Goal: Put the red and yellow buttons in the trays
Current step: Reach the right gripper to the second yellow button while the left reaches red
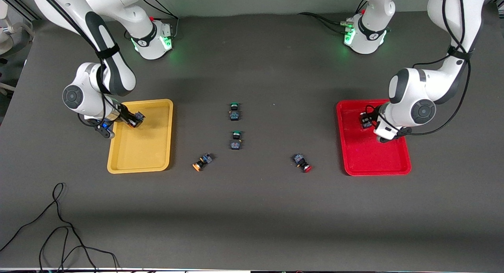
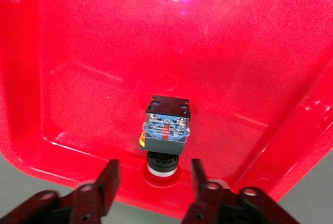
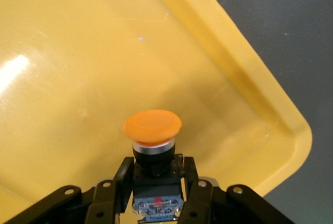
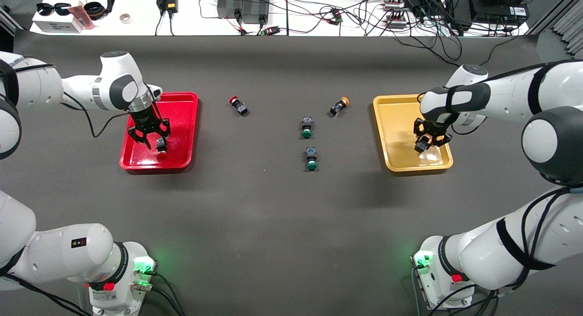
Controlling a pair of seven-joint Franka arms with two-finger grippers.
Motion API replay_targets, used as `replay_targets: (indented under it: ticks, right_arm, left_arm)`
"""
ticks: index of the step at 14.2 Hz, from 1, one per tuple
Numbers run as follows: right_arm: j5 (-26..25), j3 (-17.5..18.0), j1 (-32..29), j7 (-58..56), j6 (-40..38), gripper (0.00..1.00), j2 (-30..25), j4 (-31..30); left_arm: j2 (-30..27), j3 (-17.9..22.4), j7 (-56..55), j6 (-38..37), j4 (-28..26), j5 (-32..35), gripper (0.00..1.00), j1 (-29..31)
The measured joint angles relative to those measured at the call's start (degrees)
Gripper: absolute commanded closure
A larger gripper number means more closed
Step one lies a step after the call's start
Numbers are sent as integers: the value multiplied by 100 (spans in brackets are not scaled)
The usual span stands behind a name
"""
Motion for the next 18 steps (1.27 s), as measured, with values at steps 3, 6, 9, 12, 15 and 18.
replay_targets:
  ticks: [3, 6, 9, 12, 15, 18]
  right_arm:
    - [272, 85, 46, -48, 19, 34, 69, 3]
    - [308, 124, 64, -93, 109, 0, 126, 18]
    - [335, 129, 64, -154, -32, 0, 102, 249]
    - [359, 263, 19, -113, -1112, 0, 24, 1316]
    - [376, 833, -84, 484, -1818, 0, 167, 2690]
    - [630, 1449, -96, 1482, -1896, 0, 961, 3902]
  left_arm:
    - [-255, -47, -82, -1240, 950, -28, 1, -84]
    - [-286, -92, -767, -1918, 2267, -68, 1, -712]
    - [309, -111, -1719, -1904, 3439, -23, 1, -1633]
    - [1414, -105, -2218, -1601, 4439, 408, 1, -2210]
    - [2190, -95, -2470, -809, 4698, 591, 1, -2369]
    - [2714, -63, -2920, 38, 4708, 599, 1, -2370]
